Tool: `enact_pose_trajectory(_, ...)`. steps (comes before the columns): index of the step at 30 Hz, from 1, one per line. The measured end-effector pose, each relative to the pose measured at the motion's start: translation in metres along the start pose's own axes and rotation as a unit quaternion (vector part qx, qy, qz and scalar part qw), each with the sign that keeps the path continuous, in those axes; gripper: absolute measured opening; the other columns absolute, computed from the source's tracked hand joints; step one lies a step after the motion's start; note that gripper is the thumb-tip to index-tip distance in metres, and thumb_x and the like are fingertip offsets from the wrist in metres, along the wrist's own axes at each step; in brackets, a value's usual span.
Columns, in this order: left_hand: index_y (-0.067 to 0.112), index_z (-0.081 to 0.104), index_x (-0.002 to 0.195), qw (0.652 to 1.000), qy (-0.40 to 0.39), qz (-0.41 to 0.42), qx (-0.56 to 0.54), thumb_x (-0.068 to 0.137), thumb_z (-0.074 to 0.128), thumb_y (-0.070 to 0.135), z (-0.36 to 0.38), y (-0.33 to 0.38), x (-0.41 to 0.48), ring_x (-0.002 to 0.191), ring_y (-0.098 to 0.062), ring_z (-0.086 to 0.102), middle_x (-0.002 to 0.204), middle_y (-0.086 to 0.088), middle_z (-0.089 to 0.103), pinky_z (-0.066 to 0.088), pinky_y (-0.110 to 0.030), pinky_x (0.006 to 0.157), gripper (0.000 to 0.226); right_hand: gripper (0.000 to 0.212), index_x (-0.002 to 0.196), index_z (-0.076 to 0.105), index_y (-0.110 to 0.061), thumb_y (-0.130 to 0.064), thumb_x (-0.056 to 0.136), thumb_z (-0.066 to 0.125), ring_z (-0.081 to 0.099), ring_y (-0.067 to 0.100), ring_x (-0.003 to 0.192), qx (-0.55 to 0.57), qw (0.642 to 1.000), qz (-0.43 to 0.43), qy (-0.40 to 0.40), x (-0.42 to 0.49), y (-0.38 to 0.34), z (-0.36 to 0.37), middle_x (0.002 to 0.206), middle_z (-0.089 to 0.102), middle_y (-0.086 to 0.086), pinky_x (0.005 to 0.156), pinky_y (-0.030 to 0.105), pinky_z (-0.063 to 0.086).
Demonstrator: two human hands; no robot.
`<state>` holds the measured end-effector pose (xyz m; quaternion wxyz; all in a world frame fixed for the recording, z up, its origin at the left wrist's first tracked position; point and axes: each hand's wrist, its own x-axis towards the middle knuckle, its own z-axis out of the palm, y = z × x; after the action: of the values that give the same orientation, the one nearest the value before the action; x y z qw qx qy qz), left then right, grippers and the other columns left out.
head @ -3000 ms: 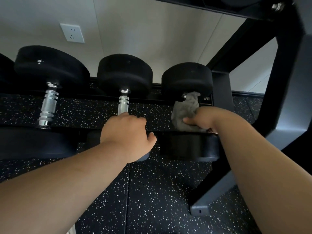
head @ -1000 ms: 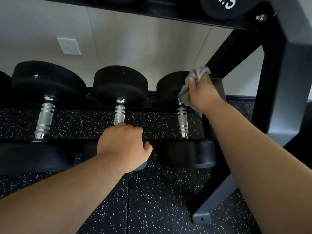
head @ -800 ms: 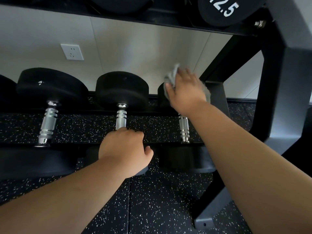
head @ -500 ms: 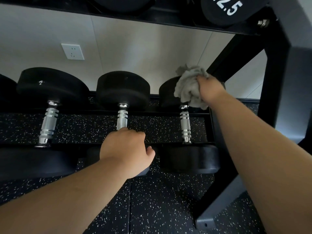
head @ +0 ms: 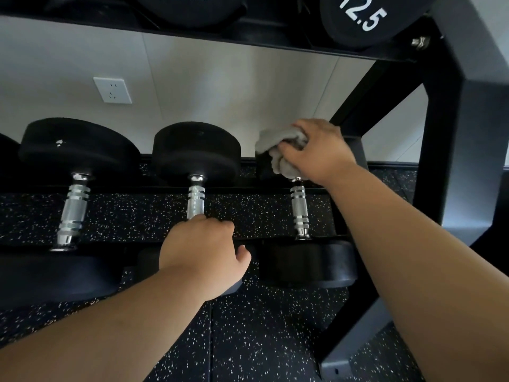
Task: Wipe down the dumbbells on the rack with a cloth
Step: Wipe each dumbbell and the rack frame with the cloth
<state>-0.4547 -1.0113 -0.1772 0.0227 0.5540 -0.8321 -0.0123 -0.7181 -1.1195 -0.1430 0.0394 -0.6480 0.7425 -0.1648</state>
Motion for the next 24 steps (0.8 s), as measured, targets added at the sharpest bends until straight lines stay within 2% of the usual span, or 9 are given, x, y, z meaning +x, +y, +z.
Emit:
enact_pose_trajectory(2,0.030,0.063,0.087,1.000,0.000,0.002,-0.006,0.089,0.044,0.064,0.002,-0.001,0.000,0.076,-0.012,0.053,0.075,0.011,0.056,0.041,-0.032,0.064,0.039,0.058,0.124,0.057,-0.042,-0.080,0.081,0.051,0.059,0.020,0.112,0.082,0.993,0.082,-0.023,-0.001,0.016,-0.008,0.121,0.063,-0.004,0.093,0.039,0.053)
enact_pose_trajectory(5,0.029,0.062,0.085,1.000,0.005,0.007,0.000,0.087,0.043,0.064,0.003,-0.001,0.001,0.076,-0.012,0.052,0.072,0.011,0.054,0.038,-0.032,0.063,0.040,0.053,0.128,0.059,-0.034,-0.070,0.090,0.058,0.062,0.014,0.101,0.166,0.976,0.134,-0.046,-0.009,0.031,-0.023,0.113,0.066,-0.007,0.068,0.020,0.045)
enact_pose_trajectory(6,0.029,0.062,0.085,1.000,0.003,0.007,0.002,0.087,0.043,0.064,0.004,-0.001,0.002,0.077,-0.012,0.052,0.072,0.011,0.055,0.038,-0.032,0.064,0.040,0.048,0.127,0.060,-0.032,-0.065,0.092,0.059,0.062,0.013,0.102,0.173,0.977,0.122,-0.024,-0.010,0.029,-0.024,0.115,0.066,-0.008,0.070,0.020,0.045)
enact_pose_trajectory(8,0.029,0.063,0.087,1.000,-0.002,0.003,0.001,0.089,0.044,0.064,0.003,-0.001,0.002,0.078,-0.012,0.053,0.075,0.011,0.057,0.042,-0.032,0.065,0.040,0.046,0.139,0.054,-0.032,-0.053,0.098,0.058,0.057,0.013,0.116,0.168,0.983,0.071,0.010,-0.013,0.015,-0.018,0.136,0.058,-0.008,0.091,0.028,0.048)
enact_pose_trajectory(11,0.029,0.064,0.088,1.000,-0.002,-0.002,0.001,0.089,0.045,0.064,0.001,0.000,0.001,0.077,-0.012,0.053,0.076,0.011,0.057,0.042,-0.032,0.065,0.040,0.045,0.151,0.044,-0.034,-0.044,0.108,0.036,0.032,0.032,0.148,-0.027,0.999,-0.020,0.005,-0.011,-0.007,0.003,0.159,0.041,0.001,0.122,0.049,0.024)
enact_pose_trajectory(14,0.029,0.062,0.085,1.000,-0.002,0.000,0.007,0.089,0.046,0.064,0.001,0.001,0.001,0.074,-0.012,0.053,0.075,0.011,0.055,0.040,-0.032,0.064,0.039,0.045,0.150,0.044,-0.042,-0.046,0.109,0.027,0.026,0.034,0.152,-0.159,0.978,-0.133,0.003,-0.012,-0.024,0.009,0.159,0.042,-0.002,0.126,0.052,0.011)
enact_pose_trajectory(18,0.030,0.063,0.087,1.000,-0.005,-0.004,0.008,0.090,0.045,0.065,0.000,0.002,0.000,0.073,-0.013,0.055,0.077,0.011,0.054,0.043,-0.031,0.063,0.040,0.051,0.137,0.059,-0.035,-0.054,0.104,0.026,0.029,0.030,0.151,-0.270,0.918,-0.281,-0.077,-0.016,-0.038,0.023,0.146,0.057,-0.006,0.127,0.053,0.006)
enact_pose_trajectory(21,0.030,0.063,0.088,1.000,0.001,-0.006,0.003,0.090,0.043,0.067,-0.001,0.002,0.000,0.073,-0.012,0.056,0.077,0.012,0.053,0.043,-0.031,0.063,0.042,0.046,0.133,0.062,-0.037,-0.056,0.101,0.037,0.035,0.026,0.147,-0.280,0.910,-0.301,-0.048,-0.011,-0.030,0.020,0.141,0.058,-0.009,0.126,0.050,0.014)
enact_pose_trajectory(24,0.030,0.064,0.087,1.000,0.006,0.001,0.001,0.090,0.040,0.067,0.003,0.001,0.000,0.076,-0.011,0.057,0.077,0.012,0.057,0.045,-0.031,0.065,0.044,0.055,0.148,0.049,-0.033,-0.060,0.100,0.041,0.035,0.026,0.148,-0.208,0.950,-0.234,0.000,-0.012,-0.013,0.010,0.153,0.048,-0.006,0.126,0.047,0.018)
